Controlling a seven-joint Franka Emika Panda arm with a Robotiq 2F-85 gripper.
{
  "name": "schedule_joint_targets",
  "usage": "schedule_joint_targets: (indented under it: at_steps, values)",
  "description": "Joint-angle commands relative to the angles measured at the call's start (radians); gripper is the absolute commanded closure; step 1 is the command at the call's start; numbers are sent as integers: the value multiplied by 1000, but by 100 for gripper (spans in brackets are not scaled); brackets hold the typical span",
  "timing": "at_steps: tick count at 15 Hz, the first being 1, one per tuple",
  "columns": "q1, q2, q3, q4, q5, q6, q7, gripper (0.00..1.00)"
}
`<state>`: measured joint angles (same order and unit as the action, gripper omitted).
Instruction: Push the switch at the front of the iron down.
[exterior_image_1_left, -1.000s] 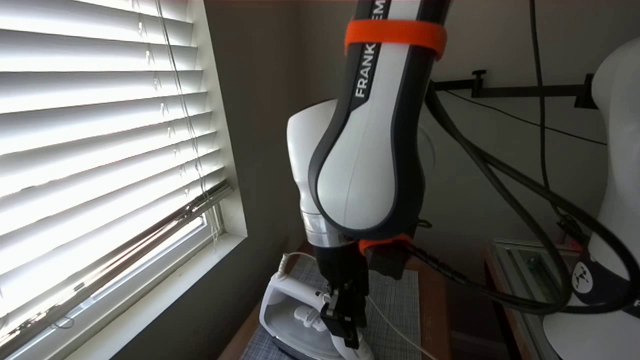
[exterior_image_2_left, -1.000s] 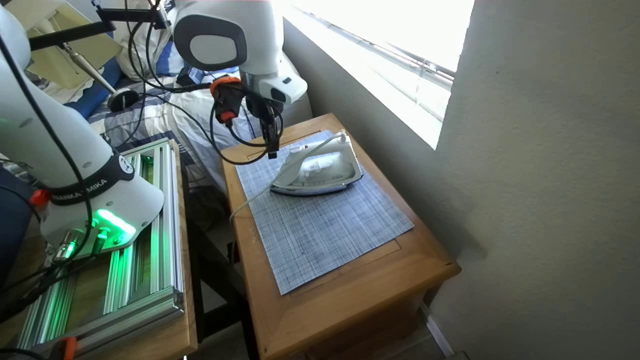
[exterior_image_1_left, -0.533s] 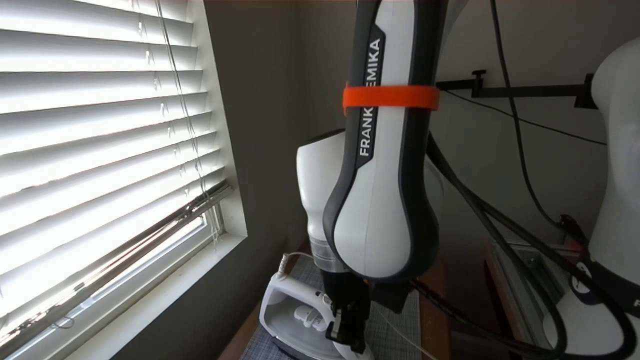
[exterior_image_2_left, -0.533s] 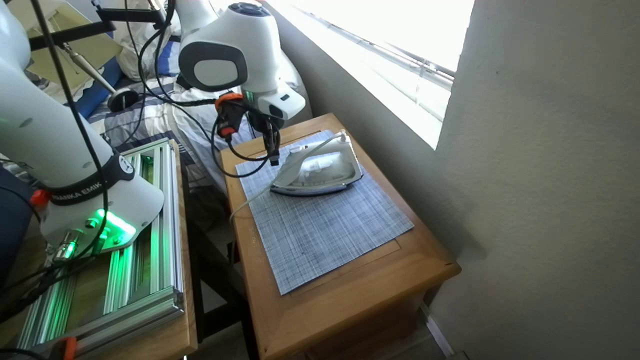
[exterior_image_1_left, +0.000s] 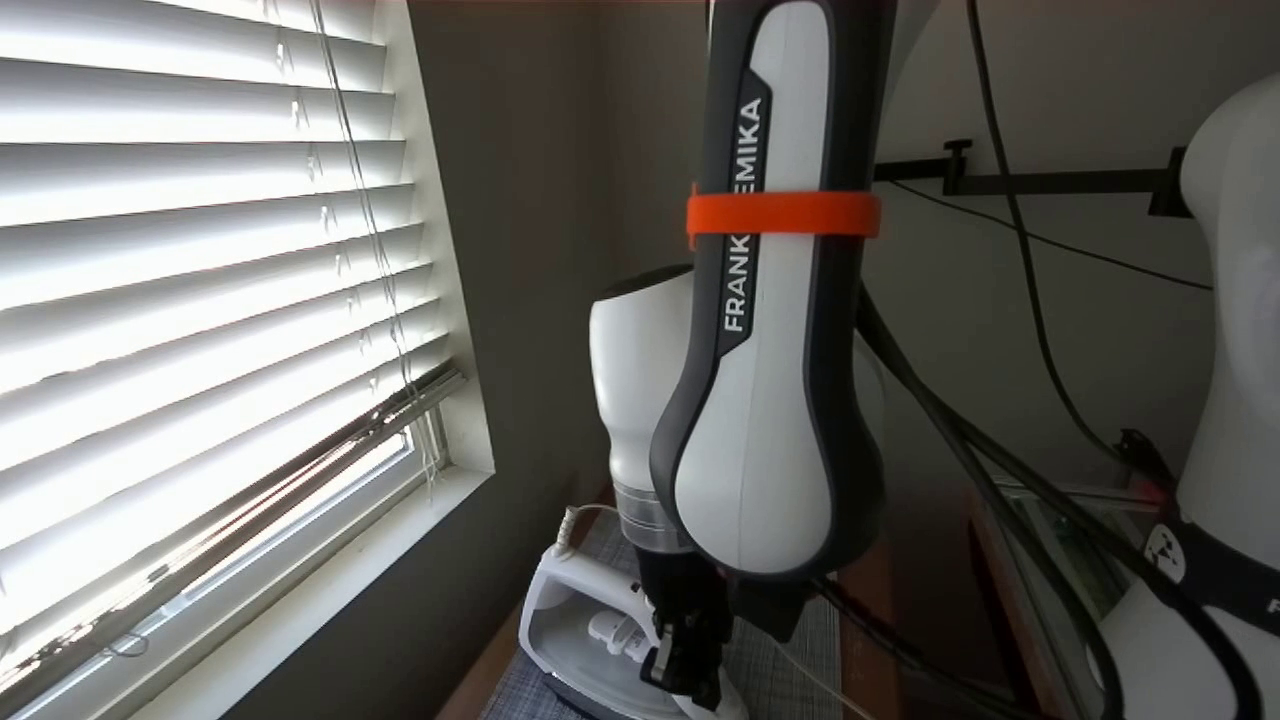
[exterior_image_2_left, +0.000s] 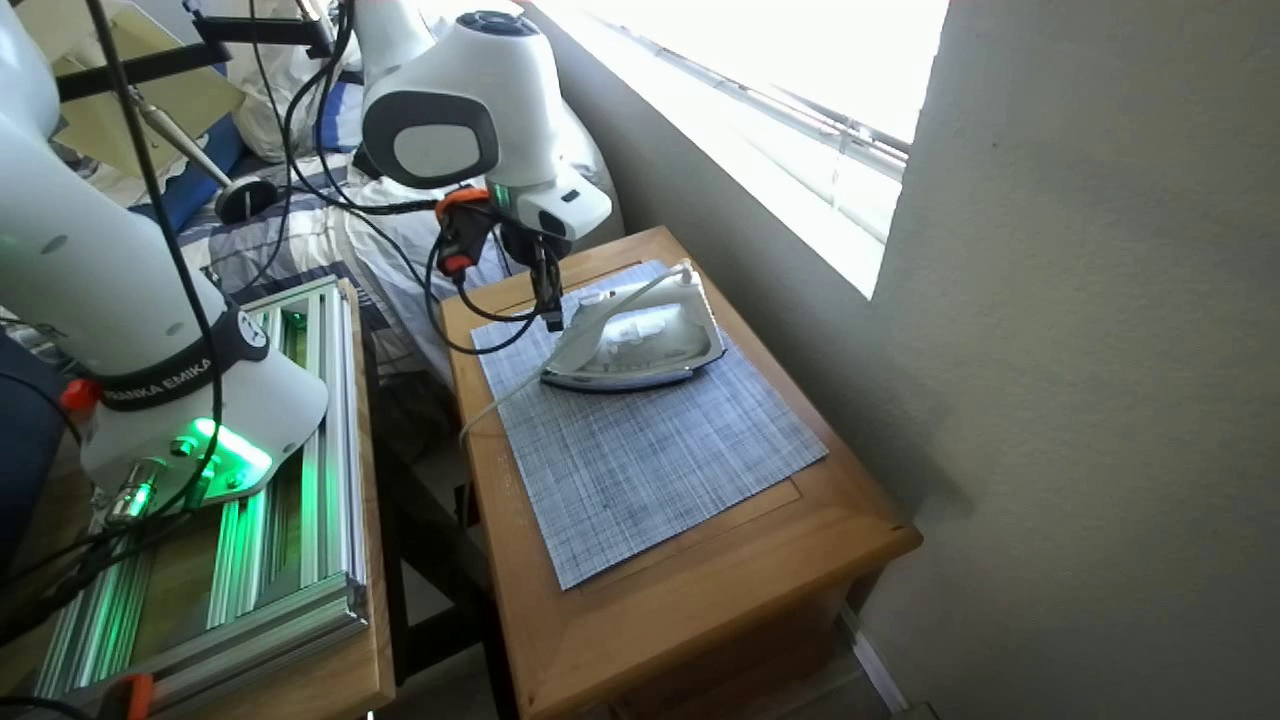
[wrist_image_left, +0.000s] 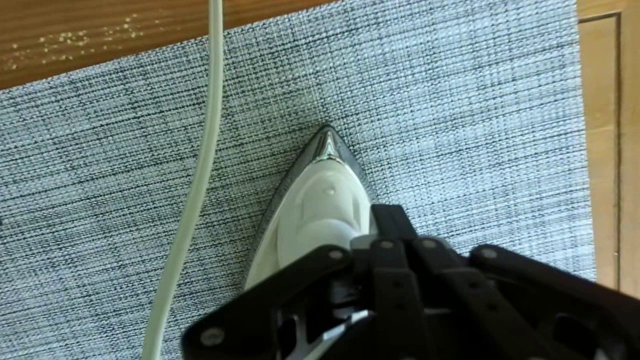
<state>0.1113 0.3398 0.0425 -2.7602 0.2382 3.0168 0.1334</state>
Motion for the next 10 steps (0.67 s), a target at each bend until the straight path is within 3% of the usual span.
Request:
schedule_joint_targets:
  at_steps: [1, 6, 10]
  values:
    - [19, -17, -13, 2, -37, -18, 48, 100]
    - [66, -26, -67, 2, -88, -58, 77, 100]
    - [58, -46, -64, 4, -109, -76, 67, 100]
